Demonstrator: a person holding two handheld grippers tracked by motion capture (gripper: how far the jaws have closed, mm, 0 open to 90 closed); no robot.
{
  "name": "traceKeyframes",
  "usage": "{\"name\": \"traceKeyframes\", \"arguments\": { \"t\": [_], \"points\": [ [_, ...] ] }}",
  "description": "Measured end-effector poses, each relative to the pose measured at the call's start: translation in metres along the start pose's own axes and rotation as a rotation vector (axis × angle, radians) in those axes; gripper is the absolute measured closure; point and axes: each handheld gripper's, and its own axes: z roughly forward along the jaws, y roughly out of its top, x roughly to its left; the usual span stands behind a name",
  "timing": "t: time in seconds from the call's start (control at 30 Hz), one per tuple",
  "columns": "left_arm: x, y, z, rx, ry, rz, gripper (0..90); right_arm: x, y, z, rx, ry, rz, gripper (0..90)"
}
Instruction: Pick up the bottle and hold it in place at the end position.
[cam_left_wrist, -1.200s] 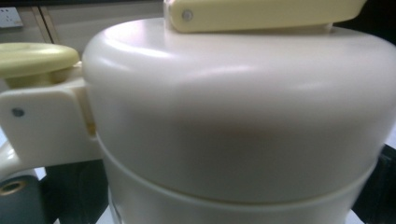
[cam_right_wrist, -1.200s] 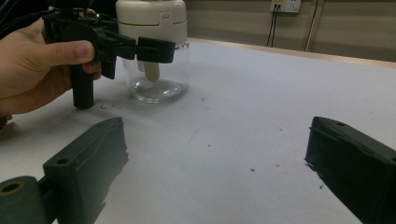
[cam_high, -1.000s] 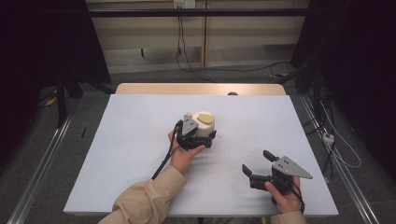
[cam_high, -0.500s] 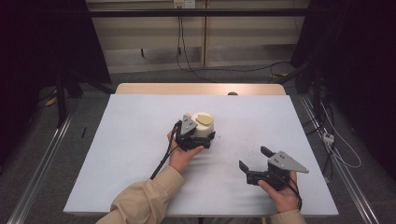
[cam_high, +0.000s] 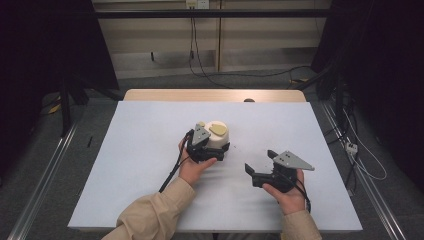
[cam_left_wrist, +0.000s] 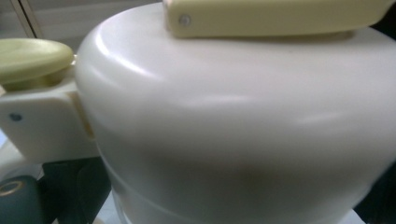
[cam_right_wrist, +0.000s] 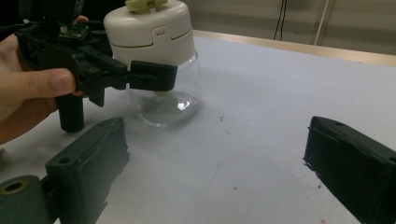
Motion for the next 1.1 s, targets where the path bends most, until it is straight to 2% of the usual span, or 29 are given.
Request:
{"name": "traceKeyframes", "arguments": {
  "t": [0.13,0.33,0.5,0.7,0.77,0.83,1.0,1.1],
  "points": [
    [0.0,0.0,-0.002,-0.002,0.0,0.001,4.6,-0.001,0.006,0.007,0.002,0.0,0.019,5.4],
    [0.0,-0.001,-0.003,-0.004,-0.004,-0.003,4.7,0.0,0.014,0.015,0.017,0.0,0.002,5.5],
    [-0.001,-0.002,-0.003,-0.01,-0.009,0.002,4.7,0.004,0.024,0.021,0.025,0.027,0.0,11.6],
    [-0.001,-0.002,-0.002,-0.009,-0.01,0.001,4.7,0.007,0.033,0.028,0.032,0.053,0.002,36.6],
    [-0.001,-0.002,-0.002,-0.008,-0.006,0.002,4.7,0.007,0.036,0.03,0.033,0.062,0.006,42.1],
    [-0.001,-0.002,-0.002,-0.007,-0.006,0.005,4.7,0.009,0.039,0.032,0.035,0.085,0.005,50.3],
    [-0.002,-0.002,-0.002,-0.008,-0.002,0.007,4.8,0.011,0.047,0.037,0.045,0.097,-0.005,59.6],
    [-0.002,-0.002,-0.001,-0.006,-0.002,0.008,4.8,0.012,0.051,0.041,0.053,0.12,0.006,64.2]
  ]
}}
